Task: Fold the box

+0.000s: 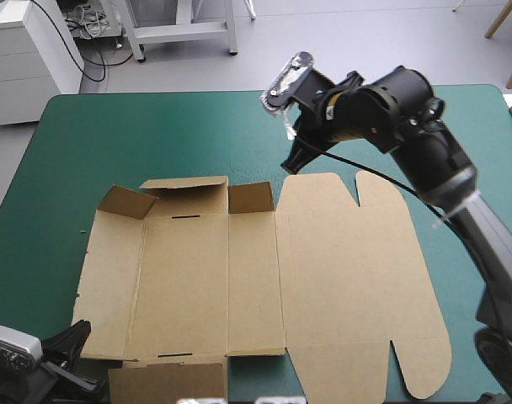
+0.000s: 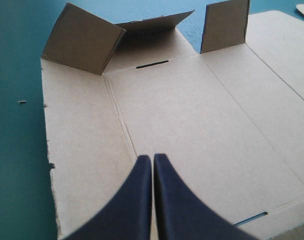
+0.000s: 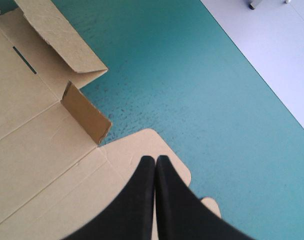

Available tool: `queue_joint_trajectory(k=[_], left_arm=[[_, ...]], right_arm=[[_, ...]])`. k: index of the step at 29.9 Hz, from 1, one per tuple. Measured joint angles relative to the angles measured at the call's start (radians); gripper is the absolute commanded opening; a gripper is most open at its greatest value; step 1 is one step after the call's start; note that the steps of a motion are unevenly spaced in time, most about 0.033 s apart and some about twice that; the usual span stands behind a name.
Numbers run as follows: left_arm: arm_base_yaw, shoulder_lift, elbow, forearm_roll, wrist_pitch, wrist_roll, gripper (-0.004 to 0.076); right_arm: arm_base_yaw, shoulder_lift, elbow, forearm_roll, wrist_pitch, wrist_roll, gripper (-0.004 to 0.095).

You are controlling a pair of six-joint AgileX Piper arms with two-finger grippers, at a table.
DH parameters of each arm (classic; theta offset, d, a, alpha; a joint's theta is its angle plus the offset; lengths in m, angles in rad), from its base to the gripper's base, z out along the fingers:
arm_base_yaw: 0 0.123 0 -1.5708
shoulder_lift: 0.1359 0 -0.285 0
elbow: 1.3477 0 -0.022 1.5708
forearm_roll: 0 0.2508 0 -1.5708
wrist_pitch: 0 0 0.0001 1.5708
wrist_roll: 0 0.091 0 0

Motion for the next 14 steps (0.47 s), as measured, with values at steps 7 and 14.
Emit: queue_joint_trajectory(k=[7, 14], left_arm=[[0.000, 0.000, 0.000, 0.000, 0.000, 0.000, -0.0008], [0.000, 0.000, 0.000, 0.000, 0.000, 0.000, -0.0008]], right_arm=[[-0.006, -0.258, 0.290, 0.015, -0.004, 0.051, -0.0020], [-0.006, -0.546, 0.671, 0.050, -0.112, 0.140, -0.0020]])
